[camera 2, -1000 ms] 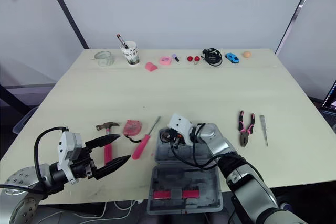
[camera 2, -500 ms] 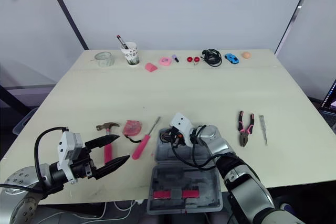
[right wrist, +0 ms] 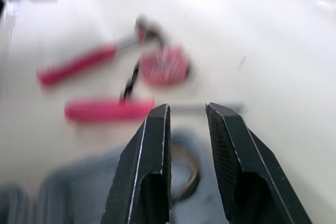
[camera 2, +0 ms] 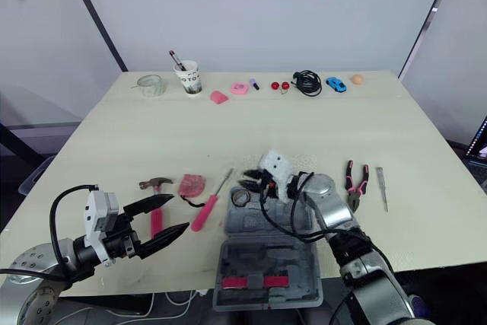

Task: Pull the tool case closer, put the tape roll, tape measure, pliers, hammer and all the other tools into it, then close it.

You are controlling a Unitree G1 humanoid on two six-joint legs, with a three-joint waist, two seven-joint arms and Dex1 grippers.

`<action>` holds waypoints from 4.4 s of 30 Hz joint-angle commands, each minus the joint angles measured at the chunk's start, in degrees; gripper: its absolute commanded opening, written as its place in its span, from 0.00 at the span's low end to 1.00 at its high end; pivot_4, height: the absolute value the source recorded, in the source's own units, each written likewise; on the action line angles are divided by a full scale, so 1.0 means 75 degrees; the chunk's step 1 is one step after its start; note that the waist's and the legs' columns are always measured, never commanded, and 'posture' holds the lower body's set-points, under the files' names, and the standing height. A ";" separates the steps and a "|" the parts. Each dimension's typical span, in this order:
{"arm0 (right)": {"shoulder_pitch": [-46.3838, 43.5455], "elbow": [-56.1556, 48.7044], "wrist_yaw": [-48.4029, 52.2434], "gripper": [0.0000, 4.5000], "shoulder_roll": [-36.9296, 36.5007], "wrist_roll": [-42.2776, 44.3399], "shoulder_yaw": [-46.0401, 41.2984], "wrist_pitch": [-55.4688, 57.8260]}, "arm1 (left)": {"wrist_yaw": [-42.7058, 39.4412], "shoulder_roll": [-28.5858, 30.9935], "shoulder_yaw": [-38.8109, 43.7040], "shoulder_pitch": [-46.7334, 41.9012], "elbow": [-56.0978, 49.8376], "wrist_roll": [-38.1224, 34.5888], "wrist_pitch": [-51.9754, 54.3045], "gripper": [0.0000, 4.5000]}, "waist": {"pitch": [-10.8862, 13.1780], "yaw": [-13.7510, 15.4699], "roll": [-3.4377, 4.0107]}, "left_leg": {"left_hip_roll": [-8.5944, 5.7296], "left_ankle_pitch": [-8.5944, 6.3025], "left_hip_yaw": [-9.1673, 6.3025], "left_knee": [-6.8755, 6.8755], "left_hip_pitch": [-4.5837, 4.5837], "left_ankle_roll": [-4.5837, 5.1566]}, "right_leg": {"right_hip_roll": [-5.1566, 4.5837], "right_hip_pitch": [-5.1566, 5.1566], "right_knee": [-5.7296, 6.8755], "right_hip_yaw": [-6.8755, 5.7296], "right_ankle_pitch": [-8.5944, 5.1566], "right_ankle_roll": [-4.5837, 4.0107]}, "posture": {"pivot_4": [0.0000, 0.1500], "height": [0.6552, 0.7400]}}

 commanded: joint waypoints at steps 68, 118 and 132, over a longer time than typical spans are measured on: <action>0.4285 -0.4034 0.1141 0.99 -0.3802 0.3401 -0.2638 0.0048 | 0.7167 -0.2283 -0.0616 -0.1719 -0.1032 0.1315 0.4256 1.00 | -0.0041 0.0399 -0.0038 | 0.0045 -0.0002 0.0006 0.0018 -0.0024 0.0004 | 0.0095 0.0014 -0.0087 0.0020 0.0035 -0.0020 | 1.00 1.00; 0.3240 -0.4423 0.1901 1.00 -0.3801 0.3412 -0.1425 0.0301 | 0.5577 -0.1809 -0.1577 -0.0093 -0.1971 0.2165 0.4733 0.01 | -0.0043 0.0390 -0.0034 | 0.0017 0.0001 -0.0011 0.0024 -0.0022 0.0003 | 0.0090 0.0017 -0.0072 0.0046 0.0038 -0.0018 | 1.00 1.00; 0.3196 -0.4001 0.2371 1.00 -0.3831 0.3187 -0.1290 0.0067 | 0.4513 -0.1223 -0.0857 0.1954 -0.3172 0.1524 0.4580 0.01 | -0.0036 0.0396 -0.0022 | 0.0025 0.0000 -0.0005 0.0023 -0.0021 0.0003 | 0.0090 0.0007 -0.0076 0.0046 0.0036 -0.0020 | 1.00 1.00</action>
